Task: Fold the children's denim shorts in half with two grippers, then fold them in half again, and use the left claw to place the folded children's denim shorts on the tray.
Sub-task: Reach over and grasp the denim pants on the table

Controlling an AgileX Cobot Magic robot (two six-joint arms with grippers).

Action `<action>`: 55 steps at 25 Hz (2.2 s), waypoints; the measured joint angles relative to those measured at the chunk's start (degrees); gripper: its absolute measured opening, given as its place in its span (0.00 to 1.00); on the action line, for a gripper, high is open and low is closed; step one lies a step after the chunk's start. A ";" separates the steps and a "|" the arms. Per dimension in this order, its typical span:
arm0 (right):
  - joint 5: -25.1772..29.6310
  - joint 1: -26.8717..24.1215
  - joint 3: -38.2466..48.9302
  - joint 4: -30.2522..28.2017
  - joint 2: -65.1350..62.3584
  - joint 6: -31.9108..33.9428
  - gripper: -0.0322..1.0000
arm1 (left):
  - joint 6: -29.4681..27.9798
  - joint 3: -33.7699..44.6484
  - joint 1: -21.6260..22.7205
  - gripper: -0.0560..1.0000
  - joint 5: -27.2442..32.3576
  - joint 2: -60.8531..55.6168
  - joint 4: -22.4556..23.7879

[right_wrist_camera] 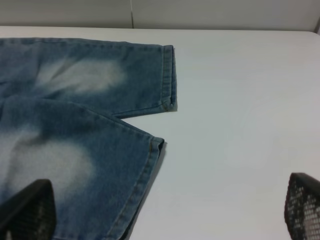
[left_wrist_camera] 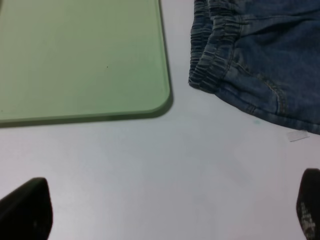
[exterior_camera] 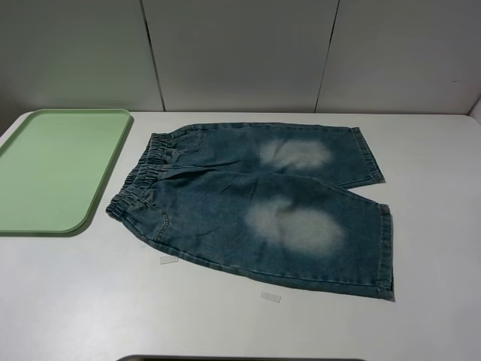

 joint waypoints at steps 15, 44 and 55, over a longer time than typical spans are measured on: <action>0.06 0.00 0.00 0.00 0.00 0.00 0.70 | 0.00 0.00 0.00 0.98 0.00 0.00 0.00; 0.06 0.00 0.00 0.37 0.00 0.63 0.70 | 0.00 0.00 -1.99 0.98 0.00 0.00 0.05; 0.06 0.00 0.00 1.42 0.00 1.33 0.70 | 0.00 0.00 -1.99 0.98 0.00 0.00 0.05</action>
